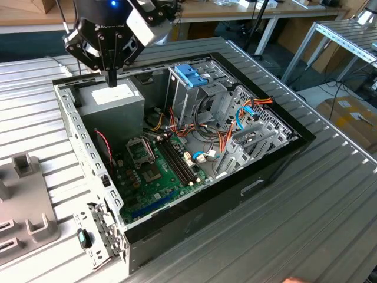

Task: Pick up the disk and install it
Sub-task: 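Reach for the disk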

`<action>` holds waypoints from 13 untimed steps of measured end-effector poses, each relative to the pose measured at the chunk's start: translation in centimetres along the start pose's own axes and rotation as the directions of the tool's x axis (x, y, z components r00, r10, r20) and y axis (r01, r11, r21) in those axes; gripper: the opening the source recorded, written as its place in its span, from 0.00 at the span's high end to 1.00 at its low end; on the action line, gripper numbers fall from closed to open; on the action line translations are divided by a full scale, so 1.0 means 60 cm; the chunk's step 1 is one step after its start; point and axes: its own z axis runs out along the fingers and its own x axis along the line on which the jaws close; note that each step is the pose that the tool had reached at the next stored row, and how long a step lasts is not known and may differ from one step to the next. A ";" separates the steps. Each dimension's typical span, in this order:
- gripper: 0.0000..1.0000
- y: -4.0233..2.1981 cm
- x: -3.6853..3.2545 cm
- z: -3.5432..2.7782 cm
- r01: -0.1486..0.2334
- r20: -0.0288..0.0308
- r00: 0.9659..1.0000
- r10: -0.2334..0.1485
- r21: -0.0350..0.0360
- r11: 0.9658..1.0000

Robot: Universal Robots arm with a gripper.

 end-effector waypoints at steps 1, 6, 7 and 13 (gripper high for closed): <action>0.89 0.000 0.000 0.000 0.000 0.000 1.000 0.000 0.000 1.000; 0.89 0.000 0.001 0.000 0.000 0.000 1.000 0.000 0.000 1.000; 0.89 0.000 0.002 0.000 0.000 0.000 1.000 0.000 0.000 1.000; 0.89 -0.001 0.015 0.000 0.000 0.000 1.000 0.000 0.000 1.000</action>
